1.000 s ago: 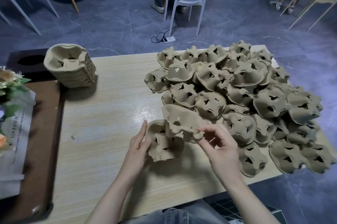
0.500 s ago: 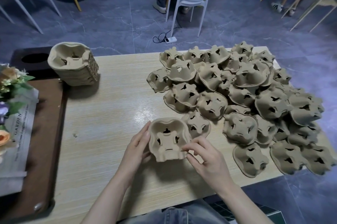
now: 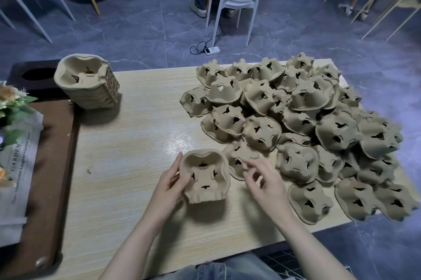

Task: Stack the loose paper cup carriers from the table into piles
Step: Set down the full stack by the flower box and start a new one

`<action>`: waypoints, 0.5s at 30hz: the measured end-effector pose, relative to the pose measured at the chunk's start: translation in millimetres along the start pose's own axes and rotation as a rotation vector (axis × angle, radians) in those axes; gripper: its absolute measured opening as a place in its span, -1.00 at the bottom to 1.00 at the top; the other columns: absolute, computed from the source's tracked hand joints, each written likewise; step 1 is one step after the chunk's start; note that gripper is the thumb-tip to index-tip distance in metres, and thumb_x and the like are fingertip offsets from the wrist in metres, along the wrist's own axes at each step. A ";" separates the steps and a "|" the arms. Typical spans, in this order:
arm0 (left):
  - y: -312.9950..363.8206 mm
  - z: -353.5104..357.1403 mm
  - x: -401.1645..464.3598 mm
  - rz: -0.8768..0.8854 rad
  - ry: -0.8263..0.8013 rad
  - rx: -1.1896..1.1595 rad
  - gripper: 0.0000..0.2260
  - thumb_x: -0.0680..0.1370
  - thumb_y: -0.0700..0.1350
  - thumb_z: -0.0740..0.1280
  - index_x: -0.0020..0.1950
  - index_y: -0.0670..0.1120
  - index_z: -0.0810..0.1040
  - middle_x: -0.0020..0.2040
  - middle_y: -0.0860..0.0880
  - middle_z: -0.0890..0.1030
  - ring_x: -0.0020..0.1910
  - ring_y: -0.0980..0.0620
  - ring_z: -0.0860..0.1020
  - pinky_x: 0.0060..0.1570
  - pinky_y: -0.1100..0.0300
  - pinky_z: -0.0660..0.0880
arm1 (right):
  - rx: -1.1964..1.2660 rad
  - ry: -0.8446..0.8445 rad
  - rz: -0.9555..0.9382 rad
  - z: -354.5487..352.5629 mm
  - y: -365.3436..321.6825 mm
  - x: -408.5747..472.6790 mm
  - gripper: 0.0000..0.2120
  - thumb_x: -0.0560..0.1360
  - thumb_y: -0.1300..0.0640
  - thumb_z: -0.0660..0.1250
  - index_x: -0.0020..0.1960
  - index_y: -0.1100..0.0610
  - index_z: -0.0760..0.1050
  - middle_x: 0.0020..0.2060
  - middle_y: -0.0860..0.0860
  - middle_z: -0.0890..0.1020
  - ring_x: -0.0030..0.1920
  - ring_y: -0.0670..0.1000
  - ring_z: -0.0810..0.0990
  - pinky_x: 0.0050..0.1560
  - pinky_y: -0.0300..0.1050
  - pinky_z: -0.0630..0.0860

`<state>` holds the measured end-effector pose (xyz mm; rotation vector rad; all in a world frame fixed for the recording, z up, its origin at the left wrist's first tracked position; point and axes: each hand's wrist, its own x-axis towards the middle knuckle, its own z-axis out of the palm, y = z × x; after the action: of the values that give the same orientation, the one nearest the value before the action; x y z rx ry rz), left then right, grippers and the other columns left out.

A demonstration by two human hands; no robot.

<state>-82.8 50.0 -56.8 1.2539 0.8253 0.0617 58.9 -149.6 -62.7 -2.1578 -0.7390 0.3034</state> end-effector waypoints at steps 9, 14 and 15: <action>-2.3 1.7 -2.1 -0.051 0.017 -0.029 -0.47 0.59 -0.14 0.33 0.39 0.37 0.25 -0.01 0.41 0.60 -0.07 0.31 0.64 -0.18 0.23 0.60 | -0.560 -0.307 0.228 9.6 20.7 67.8 -0.43 0.54 -0.06 0.30 0.51 -0.08 0.22 0.22 0.03 0.40 0.14 0.13 0.56 0.04 0.02 0.51; -5.4 1.5 -8.1 -0.043 0.077 -0.091 -0.47 0.57 -0.11 0.35 0.40 0.35 0.28 0.15 0.26 0.57 -0.03 0.24 0.65 -0.20 0.23 0.60 | -0.561 -0.311 0.224 8.7 17.0 65.2 -0.14 0.48 -0.01 0.40 0.59 -0.11 -0.08 0.20 0.05 0.39 0.11 0.16 0.56 0.00 0.04 0.52; -5.9 1.5 -8.7 -0.045 0.076 -0.097 -0.47 0.57 -0.11 0.35 0.42 0.33 0.29 0.18 0.24 0.56 -0.02 0.23 0.66 -0.20 0.23 0.60 | -0.545 -0.287 0.209 7.4 16.5 61.4 -0.05 0.46 -0.02 0.43 0.59 -0.11 -0.17 0.24 0.06 0.40 0.08 0.17 0.58 -0.03 0.05 0.53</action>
<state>-90.4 42.6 -57.3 1.1469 0.9053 0.1120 111.3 -116.2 -78.1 -2.7541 -0.8249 0.5845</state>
